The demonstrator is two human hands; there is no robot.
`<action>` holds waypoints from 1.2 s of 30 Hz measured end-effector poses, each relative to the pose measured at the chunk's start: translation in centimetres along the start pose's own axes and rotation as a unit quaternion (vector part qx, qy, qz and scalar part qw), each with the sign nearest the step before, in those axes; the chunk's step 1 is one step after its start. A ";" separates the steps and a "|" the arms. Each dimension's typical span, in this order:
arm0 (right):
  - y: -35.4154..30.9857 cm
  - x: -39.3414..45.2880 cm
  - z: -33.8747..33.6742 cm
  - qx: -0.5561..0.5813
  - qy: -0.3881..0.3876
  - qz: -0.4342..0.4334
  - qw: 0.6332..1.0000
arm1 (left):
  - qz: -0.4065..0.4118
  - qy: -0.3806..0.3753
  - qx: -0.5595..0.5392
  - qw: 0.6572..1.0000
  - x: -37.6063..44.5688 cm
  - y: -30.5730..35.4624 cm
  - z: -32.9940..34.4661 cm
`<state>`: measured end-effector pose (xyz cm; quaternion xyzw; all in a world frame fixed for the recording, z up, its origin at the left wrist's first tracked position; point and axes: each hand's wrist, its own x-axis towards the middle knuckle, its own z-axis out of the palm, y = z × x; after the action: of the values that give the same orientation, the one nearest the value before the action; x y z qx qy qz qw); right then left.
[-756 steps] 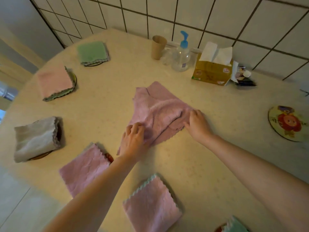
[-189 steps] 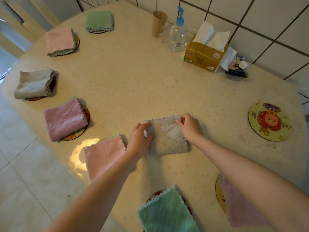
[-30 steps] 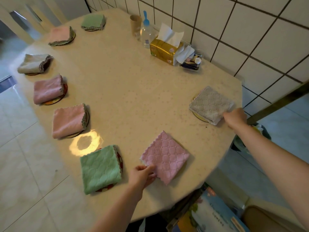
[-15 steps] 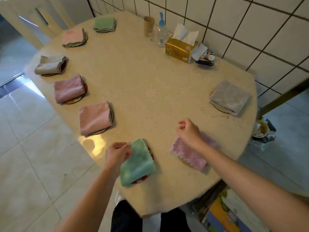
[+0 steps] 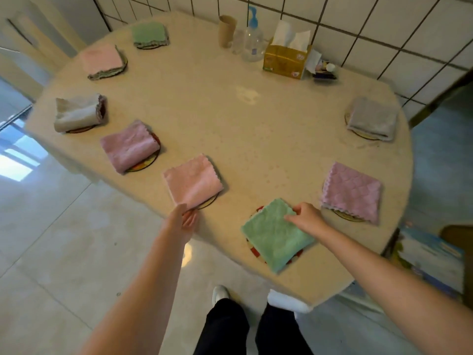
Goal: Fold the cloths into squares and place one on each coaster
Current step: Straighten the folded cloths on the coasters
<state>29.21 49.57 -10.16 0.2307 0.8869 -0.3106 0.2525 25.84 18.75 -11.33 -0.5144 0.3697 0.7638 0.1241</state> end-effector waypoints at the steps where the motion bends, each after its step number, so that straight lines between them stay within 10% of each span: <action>1: -0.1 -0.1 0.1 0.001 -0.007 0.006 1.000 | -0.007 -0.004 -0.015 1.000 0.0 0.3 0.3; 12: 0.7 -0.1 0.9 0.191 -0.029 0.058 0.979 | 0.079 0.037 0.155 0.984 1.9 1.9 0.6; 26: 1.4 -5.5 4.5 0.675 -0.067 0.174 0.714 | 0.051 -0.211 0.235 0.947 3.7 8.9 -0.7; 36: -0.2 -5.6 5.0 0.448 0.083 0.155 0.877 | 0.096 -0.201 0.457 0.861 5.6 11.6 -0.1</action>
<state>34.91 44.64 -10.16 0.4785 0.6239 -0.6109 0.0924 16.89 9.53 -11.21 -0.1976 0.6919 0.6037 0.3432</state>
